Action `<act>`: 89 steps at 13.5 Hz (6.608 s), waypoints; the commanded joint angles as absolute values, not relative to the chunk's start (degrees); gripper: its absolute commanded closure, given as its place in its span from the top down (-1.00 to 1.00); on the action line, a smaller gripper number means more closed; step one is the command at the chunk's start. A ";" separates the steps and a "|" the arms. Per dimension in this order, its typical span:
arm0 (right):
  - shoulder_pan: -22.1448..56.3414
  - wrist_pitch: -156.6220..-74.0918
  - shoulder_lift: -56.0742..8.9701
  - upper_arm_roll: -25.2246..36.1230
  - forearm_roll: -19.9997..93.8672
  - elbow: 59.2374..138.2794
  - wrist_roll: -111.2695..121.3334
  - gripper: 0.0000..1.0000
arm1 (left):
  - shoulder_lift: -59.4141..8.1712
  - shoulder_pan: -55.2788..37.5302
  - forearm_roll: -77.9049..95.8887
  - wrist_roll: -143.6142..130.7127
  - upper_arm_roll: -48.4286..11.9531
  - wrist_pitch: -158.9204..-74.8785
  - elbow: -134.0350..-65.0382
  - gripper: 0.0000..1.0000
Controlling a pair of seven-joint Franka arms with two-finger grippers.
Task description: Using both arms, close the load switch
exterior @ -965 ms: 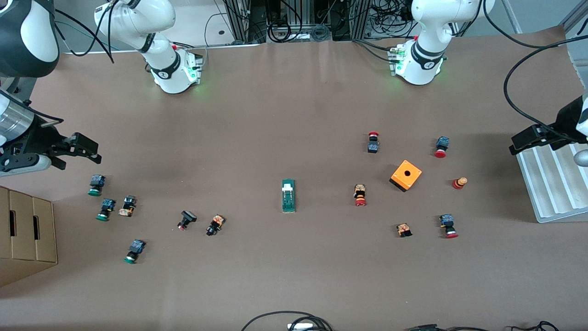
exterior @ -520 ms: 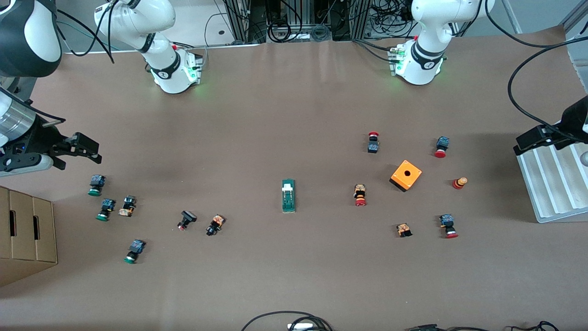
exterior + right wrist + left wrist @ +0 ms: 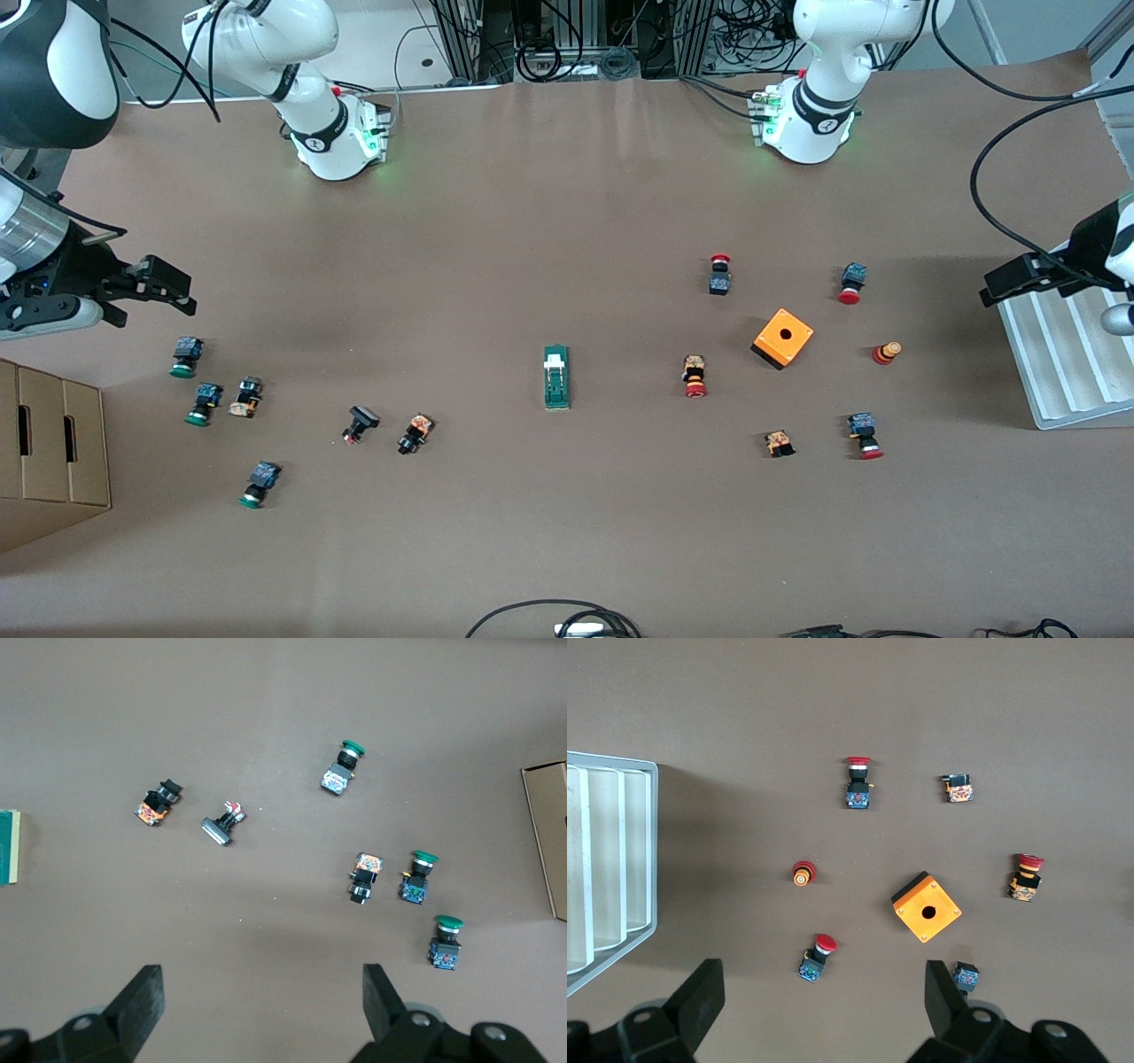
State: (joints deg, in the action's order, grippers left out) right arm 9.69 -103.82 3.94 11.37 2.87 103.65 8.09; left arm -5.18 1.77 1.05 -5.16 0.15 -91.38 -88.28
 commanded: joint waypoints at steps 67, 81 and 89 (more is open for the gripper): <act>9.58 -102.92 3.78 11.69 1.14 102.92 7.21 1.00 | -39.36 -40.86 -94.38 -135.69 -27.77 -110.40 -97.65 1.00; 9.58 -102.92 3.78 11.69 1.14 102.92 7.21 1.00 | -51.85 -44.12 -106.26 -143.53 -27.77 -99.94 -93.78 1.00; 9.32 -102.13 2.99 12.13 1.14 102.92 7.21 1.00 | -56.59 -44.74 -107.84 -144.14 -27.69 -98.53 -91.94 1.00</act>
